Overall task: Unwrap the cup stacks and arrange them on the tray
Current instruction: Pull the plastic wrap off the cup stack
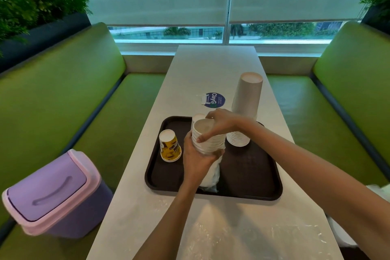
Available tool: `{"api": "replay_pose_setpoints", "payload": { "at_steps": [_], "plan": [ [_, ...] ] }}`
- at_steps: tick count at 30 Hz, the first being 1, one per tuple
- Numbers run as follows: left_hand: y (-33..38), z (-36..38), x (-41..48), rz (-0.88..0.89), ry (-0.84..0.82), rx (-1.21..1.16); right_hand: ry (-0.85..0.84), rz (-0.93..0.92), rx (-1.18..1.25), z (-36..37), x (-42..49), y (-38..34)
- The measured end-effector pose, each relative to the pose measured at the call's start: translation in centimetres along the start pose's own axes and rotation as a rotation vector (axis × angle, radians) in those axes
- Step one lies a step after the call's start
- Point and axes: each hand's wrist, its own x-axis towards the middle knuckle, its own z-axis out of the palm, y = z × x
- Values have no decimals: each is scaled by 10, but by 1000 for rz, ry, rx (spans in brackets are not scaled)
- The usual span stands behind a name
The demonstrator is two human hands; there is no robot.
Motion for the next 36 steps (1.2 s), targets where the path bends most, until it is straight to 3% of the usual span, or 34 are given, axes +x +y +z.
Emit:
{"api": "replay_pose_setpoints", "payload": {
  "at_steps": [8, 14, 22, 25, 28, 30, 32, 36],
  "plan": [
    [-5, -4, -1, -17, 22, -8, 16, -1, -19, -22, -2, -15],
    [-8, -10, 1, -53, 31, 18, 125, -49, 7, -71, -28, -19],
    [-11, -15, -3, 11, 18, -16, -170, 173, 21, -78, -62, 21],
    [-8, -16, -5, 12, 8, -40, -299, 193, -19, -62, -67, 31],
    [-10, -16, -5, 13, 12, -51, -326, 168, 24, -51, -70, 34],
    [-12, -15, -3, 16, 17, -48, -255, 114, 113, -58, -72, 33],
    [-12, -15, -1, 17, 23, -49, -77, 23, 225, -73, -73, 32],
    [-12, -13, 1, 10, 15, -49, 525, -95, 515, -101, -62, 30]
  ]
}}
